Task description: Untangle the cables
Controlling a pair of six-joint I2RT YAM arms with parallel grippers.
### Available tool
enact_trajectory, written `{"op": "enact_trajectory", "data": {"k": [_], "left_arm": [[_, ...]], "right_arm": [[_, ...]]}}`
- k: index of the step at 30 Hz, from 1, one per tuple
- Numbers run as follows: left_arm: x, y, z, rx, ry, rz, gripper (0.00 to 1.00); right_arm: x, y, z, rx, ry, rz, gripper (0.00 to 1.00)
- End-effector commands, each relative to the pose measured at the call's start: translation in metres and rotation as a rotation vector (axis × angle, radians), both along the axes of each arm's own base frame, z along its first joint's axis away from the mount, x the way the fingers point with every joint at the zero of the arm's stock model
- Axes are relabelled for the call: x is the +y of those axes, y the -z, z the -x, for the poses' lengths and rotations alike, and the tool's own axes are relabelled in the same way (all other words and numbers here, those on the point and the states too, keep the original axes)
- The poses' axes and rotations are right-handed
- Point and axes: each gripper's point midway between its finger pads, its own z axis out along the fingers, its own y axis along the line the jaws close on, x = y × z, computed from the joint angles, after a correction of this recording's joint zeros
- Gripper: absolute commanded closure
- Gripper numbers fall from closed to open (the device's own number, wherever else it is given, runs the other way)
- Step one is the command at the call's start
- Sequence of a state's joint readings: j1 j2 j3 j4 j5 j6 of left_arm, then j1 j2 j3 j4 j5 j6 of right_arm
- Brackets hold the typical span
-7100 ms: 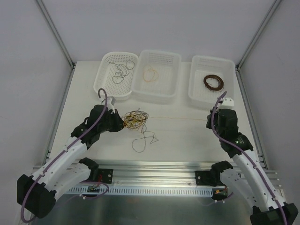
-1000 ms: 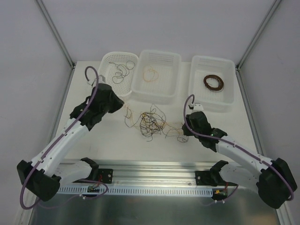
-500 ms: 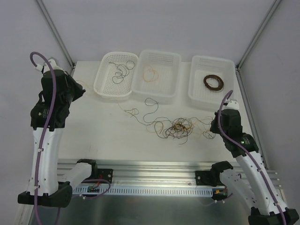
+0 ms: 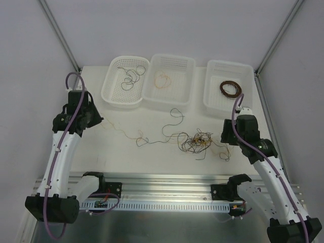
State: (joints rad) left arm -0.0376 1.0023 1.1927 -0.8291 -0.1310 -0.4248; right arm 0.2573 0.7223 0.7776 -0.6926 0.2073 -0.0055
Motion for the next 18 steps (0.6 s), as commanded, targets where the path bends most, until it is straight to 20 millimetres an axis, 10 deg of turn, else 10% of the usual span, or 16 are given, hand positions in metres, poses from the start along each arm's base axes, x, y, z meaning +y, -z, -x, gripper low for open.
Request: {"op": "enact_trajectory", "data": {"k": [1,7,18], "left_arm": [[-0.028,0.035,0.011,0.047,0.098,0.127,1.00],[-0.034,0.056,0.019,0.061,0.141,0.143,1.00],[-0.033,0.068,0.030,0.037,0.159,0.128,1.00]], "right_arm": [[0.034,-0.001,0.003,0.008,-0.188,-0.064,0.38],[0.113,-0.047,0.009,-0.077,-0.568,-0.106,0.23],[0.281,-0.017,0.003,-0.002,-1.094,0.031,0.22]]}}
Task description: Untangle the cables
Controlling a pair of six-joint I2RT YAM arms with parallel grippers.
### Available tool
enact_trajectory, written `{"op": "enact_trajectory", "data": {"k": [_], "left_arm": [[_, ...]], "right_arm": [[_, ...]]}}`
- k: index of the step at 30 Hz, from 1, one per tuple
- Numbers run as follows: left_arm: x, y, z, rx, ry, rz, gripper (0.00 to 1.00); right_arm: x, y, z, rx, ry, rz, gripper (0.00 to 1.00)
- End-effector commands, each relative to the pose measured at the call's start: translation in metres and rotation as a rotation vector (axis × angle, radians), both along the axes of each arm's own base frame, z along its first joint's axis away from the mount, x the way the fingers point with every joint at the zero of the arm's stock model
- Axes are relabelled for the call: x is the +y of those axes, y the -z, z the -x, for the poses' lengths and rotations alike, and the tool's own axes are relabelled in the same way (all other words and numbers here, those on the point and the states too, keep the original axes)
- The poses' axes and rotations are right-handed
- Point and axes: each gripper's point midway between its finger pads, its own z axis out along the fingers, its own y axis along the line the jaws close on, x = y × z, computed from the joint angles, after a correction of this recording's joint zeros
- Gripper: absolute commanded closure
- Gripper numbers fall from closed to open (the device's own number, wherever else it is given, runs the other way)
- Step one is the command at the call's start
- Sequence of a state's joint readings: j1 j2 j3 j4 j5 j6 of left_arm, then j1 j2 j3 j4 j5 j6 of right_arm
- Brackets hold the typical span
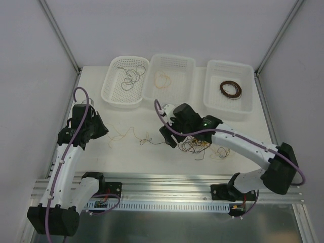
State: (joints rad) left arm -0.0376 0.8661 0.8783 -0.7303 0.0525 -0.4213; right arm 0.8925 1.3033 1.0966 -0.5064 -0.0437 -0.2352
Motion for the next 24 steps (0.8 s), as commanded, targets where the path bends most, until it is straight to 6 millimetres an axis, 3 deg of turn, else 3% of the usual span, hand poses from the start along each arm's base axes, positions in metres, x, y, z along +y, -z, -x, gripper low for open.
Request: {"op": "enact_trajectory", "data": {"k": [1,3,4,6,7,10,14,21,24], "left_arm": [[-0.002,-0.006,-0.001,-0.052,0.023,0.006,1.00],[-0.003,-0.007,-0.001,-0.055,0.023,0.008,1.00],[-0.003,-0.007,0.000,-0.060,0.024,0.012,1.00],[-0.004,-0.008,0.000,-0.062,0.022,0.017,1.00],[-0.004,-0.008,0.000,-0.063,0.021,0.018,1.00],[-0.004,-0.009,0.000,-0.064,0.022,0.019,1.00],[0.000,-0.011,-0.002,-0.071,0.003,0.002,1.00],[0.009,-0.023,-0.009,-0.098,-0.038,-0.030,1.00],[0.017,-0.030,-0.012,-0.114,-0.072,-0.061,1.00]], "right_arm": [[0.055,0.008,-0.005,-0.034,-0.163,-0.013,0.22],[0.075,0.015,-0.012,-0.038,-0.191,-0.012,0.23],[0.083,0.035,-0.013,-0.018,-0.203,0.027,0.24],[0.097,0.045,-0.019,-0.033,-0.210,0.030,0.27],[0.102,0.061,-0.021,-0.018,-0.216,0.051,0.27],[0.117,0.073,-0.026,-0.018,-0.233,0.032,0.30],[0.128,0.102,-0.025,0.025,-0.254,0.047,0.38],[0.134,0.134,-0.027,0.051,-0.238,0.065,0.50],[0.129,0.140,-0.029,0.040,-0.222,0.078,0.74]]}}
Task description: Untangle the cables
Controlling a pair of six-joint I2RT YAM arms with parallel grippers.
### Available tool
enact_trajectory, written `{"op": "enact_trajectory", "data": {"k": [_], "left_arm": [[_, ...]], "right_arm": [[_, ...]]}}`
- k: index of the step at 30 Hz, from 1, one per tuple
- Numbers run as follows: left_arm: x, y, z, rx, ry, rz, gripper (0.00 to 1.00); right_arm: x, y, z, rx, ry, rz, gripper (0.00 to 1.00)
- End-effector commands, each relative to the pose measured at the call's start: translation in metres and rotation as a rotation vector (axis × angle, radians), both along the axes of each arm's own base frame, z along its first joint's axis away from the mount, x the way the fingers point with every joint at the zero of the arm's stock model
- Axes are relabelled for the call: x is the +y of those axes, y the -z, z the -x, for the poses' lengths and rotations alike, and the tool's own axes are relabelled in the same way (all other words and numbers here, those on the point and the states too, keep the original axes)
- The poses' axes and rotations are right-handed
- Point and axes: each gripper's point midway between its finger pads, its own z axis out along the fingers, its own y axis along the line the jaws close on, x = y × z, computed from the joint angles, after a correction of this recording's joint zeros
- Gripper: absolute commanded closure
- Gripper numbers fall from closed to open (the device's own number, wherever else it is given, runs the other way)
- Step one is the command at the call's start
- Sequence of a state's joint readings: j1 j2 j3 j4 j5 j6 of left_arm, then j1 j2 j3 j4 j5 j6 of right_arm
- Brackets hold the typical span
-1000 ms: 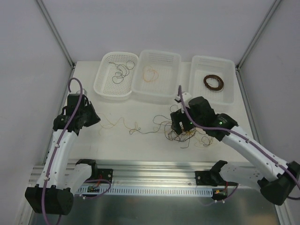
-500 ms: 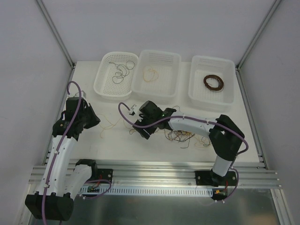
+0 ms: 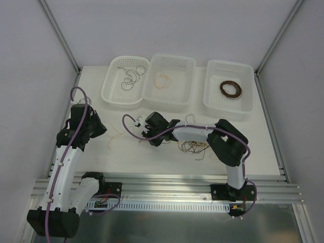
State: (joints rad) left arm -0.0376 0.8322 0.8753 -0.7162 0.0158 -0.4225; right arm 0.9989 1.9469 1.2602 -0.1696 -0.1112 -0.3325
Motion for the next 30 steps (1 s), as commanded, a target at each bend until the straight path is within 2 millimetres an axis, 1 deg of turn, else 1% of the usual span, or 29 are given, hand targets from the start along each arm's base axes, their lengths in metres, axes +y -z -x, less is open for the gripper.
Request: {"op": "enact_trajectory", "data": {"k": [1,2,3,4,5,6,7,8,9,10,11,12,13,14,15,16,17,18,19,20,21,23,24,25,27,28,29,30], "left_arm": [[0.015,-0.023,-0.012,-0.069,-0.065,-0.054,1.00],[0.017,-0.025,-0.013,-0.074,-0.075,-0.063,1.00],[0.021,-0.025,-0.014,-0.075,-0.090,-0.076,1.00],[0.025,-0.025,-0.015,-0.069,-0.107,-0.091,1.00],[0.036,-0.025,-0.016,-0.067,-0.150,-0.137,1.00],[0.043,-0.027,-0.017,-0.069,-0.176,-0.163,1.00],[0.050,-0.028,-0.018,-0.063,-0.201,-0.192,1.00],[0.063,-0.030,-0.018,-0.063,-0.254,-0.243,1.00],[0.072,-0.033,-0.020,-0.059,-0.281,-0.270,1.00],[0.078,-0.036,-0.021,-0.058,-0.302,-0.293,1.00],[0.087,-0.037,-0.020,-0.052,-0.337,-0.310,1.00],[0.095,-0.041,-0.021,-0.050,-0.368,-0.336,1.00],[0.105,-0.039,-0.021,-0.033,-0.403,-0.349,1.00],[0.111,-0.041,-0.021,-0.030,-0.425,-0.356,1.00],[0.117,-0.039,-0.021,-0.015,-0.451,-0.365,1.00],[0.127,-0.038,-0.018,-0.003,-0.492,-0.365,1.00],[0.131,-0.038,-0.019,-0.002,-0.505,-0.365,1.00],[0.136,-0.036,-0.019,0.010,-0.520,-0.375,1.00],[0.142,-0.035,-0.018,0.022,-0.539,-0.386,1.00],[0.146,-0.036,-0.019,0.024,-0.550,-0.390,1.00],[0.146,-0.033,-0.020,0.037,-0.551,-0.386,1.00],[0.151,-0.033,-0.019,0.040,-0.571,-0.378,1.00],[0.153,-0.033,-0.019,0.045,-0.579,-0.383,1.00],[0.157,-0.034,-0.018,0.050,-0.592,-0.388,1.00],[0.166,-0.036,-0.014,0.050,-0.626,-0.386,1.00],[0.168,-0.037,-0.014,0.047,-0.635,-0.382,1.00],[0.167,-0.038,-0.015,0.044,-0.635,-0.366,1.00],[0.165,-0.040,-0.016,0.031,-0.629,-0.352,1.00]], "right_arm": [[0.009,-0.004,-0.005,-0.032,0.006,-0.041,0.88],[0.005,-0.007,-0.004,-0.036,0.011,-0.044,0.93],[-0.003,-0.014,-0.001,-0.046,0.015,-0.050,0.98],[-0.011,-0.019,0.002,-0.054,0.027,-0.050,0.99],[-0.018,-0.023,0.003,-0.064,0.038,-0.052,0.99],[-0.037,-0.016,0.006,-0.065,0.062,-0.015,1.00],[-0.046,-0.040,0.007,-0.091,0.084,-0.052,0.99],[-0.056,-0.045,0.008,-0.098,0.104,-0.052,0.99],[-0.072,-0.053,0.004,-0.108,0.141,-0.056,0.99],[-0.090,-0.065,0.011,-0.112,0.165,-0.072,0.99],[-0.101,-0.074,0.011,-0.119,0.189,-0.089,0.99],[-0.117,-0.080,0.004,-0.124,0.241,-0.101,0.99],[-0.128,-0.087,0.002,-0.129,0.273,-0.113,0.99],[-0.145,-0.105,0.006,-0.143,0.313,-0.152,0.99],[-0.160,-0.113,0.000,-0.145,0.363,-0.172,0.99],[-0.172,-0.121,0.002,-0.148,0.388,-0.188,0.99],[-0.182,-0.140,0.004,-0.179,0.415,-0.245,0.99],[-0.199,-0.151,-0.003,-0.200,0.477,-0.270,0.99],[-0.210,-0.155,-0.001,-0.200,0.508,-0.274,0.99],[-0.219,-0.163,-0.003,-0.215,0.541,-0.291,0.99],[-0.234,-0.176,-0.005,-0.236,0.600,-0.327,0.99],[-0.247,-0.183,-0.002,-0.227,0.645,-0.340,0.99],[-0.258,-0.192,-0.004,-0.243,0.695,-0.360,0.99],[-0.266,-0.193,-0.003,-0.241,0.725,-0.353,0.99],[-0.286,-0.200,-0.006,-0.263,0.808,-0.355,0.99],[-0.294,-0.204,-0.002,-0.270,0.843,-0.366,0.99],[-0.305,-0.207,-0.004,-0.280,0.887,-0.369,0.99],[-0.308,-0.213,-0.003,-0.293,0.897,-0.385,0.99]]}}
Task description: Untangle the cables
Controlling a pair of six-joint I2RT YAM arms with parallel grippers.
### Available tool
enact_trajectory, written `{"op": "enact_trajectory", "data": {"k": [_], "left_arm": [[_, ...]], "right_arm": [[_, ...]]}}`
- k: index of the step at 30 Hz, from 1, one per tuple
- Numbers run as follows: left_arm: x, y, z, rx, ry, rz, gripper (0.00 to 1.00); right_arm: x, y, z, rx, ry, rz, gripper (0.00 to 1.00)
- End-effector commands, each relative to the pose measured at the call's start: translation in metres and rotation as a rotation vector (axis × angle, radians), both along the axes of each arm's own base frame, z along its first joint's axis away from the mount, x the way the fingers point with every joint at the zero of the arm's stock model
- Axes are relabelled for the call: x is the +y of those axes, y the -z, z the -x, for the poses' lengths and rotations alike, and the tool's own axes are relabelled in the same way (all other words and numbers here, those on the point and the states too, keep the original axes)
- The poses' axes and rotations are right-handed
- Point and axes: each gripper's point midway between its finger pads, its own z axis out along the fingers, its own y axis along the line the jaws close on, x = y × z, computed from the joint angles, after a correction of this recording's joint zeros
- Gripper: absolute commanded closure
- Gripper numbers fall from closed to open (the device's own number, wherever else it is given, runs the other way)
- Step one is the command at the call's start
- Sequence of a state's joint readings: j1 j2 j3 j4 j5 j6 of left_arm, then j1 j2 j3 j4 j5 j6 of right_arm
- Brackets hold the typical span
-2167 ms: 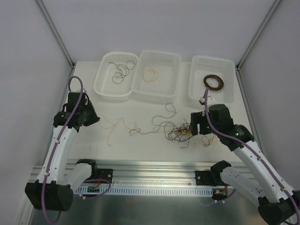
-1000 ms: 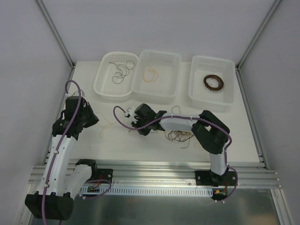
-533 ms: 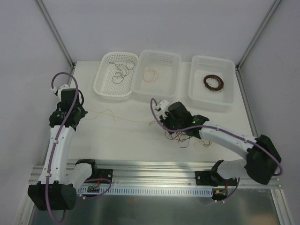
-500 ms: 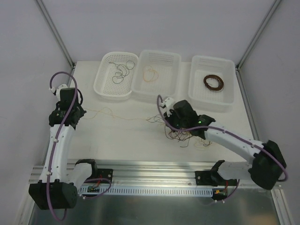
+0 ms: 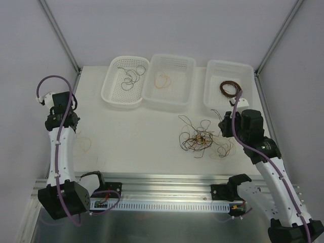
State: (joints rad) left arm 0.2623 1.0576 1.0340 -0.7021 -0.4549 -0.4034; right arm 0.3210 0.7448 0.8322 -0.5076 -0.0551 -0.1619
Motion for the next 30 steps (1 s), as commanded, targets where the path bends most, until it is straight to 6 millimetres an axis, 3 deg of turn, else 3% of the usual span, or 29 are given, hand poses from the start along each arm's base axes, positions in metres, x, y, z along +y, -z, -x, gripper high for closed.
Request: {"op": "enact_trajectory", "data": {"k": [1,4,9,11,12,14,16,17,23,25,26,27,30], "left_arm": [[0.002,-0.022,-0.008,-0.076,0.007,0.000,1.00],[-0.021,-0.028,-0.017,-0.148,0.099,0.092,1.00],[-0.071,-0.064,-0.029,-0.300,0.326,0.244,1.00],[-0.088,-0.084,-0.031,-0.361,0.409,0.283,1.00],[-0.103,-0.096,-0.030,-0.397,0.481,0.314,1.00],[-0.120,-0.124,-0.030,-0.455,0.573,0.306,1.00],[-0.142,-0.146,-0.026,-0.505,0.672,0.324,1.00],[-0.150,-0.168,-0.023,-0.554,0.709,0.323,1.00],[-0.205,-0.239,-0.025,-0.687,0.917,0.379,1.00],[-0.228,-0.251,-0.038,-0.699,0.995,0.410,1.00],[-0.235,-0.270,-0.039,-0.738,1.022,0.405,1.00],[-0.251,-0.268,-0.053,-0.713,1.058,0.431,1.00],[-0.280,-0.287,-0.082,-0.734,1.123,0.428,1.00]], "right_arm": [[-0.015,-0.024,0.010,-0.011,0.057,-0.057,0.99],[0.002,-0.025,0.015,0.034,-0.029,-0.103,0.99],[0.030,0.015,0.018,0.183,-0.122,-0.169,0.90],[0.037,0.036,0.025,0.248,-0.147,-0.148,0.74],[0.037,0.047,0.025,0.281,-0.141,-0.130,0.59],[0.043,0.062,0.032,0.318,-0.162,-0.124,0.45],[0.046,0.065,0.034,0.312,-0.169,-0.136,0.34],[0.046,0.067,0.036,0.309,-0.172,-0.132,0.32],[0.042,0.063,0.041,0.272,-0.159,-0.130,0.20],[0.039,0.058,0.043,0.253,-0.150,-0.132,0.16],[0.038,0.057,0.043,0.245,-0.144,-0.128,0.15],[0.037,0.056,0.045,0.241,-0.143,-0.128,0.12],[0.034,0.050,0.049,0.206,-0.138,-0.134,0.07]]}}
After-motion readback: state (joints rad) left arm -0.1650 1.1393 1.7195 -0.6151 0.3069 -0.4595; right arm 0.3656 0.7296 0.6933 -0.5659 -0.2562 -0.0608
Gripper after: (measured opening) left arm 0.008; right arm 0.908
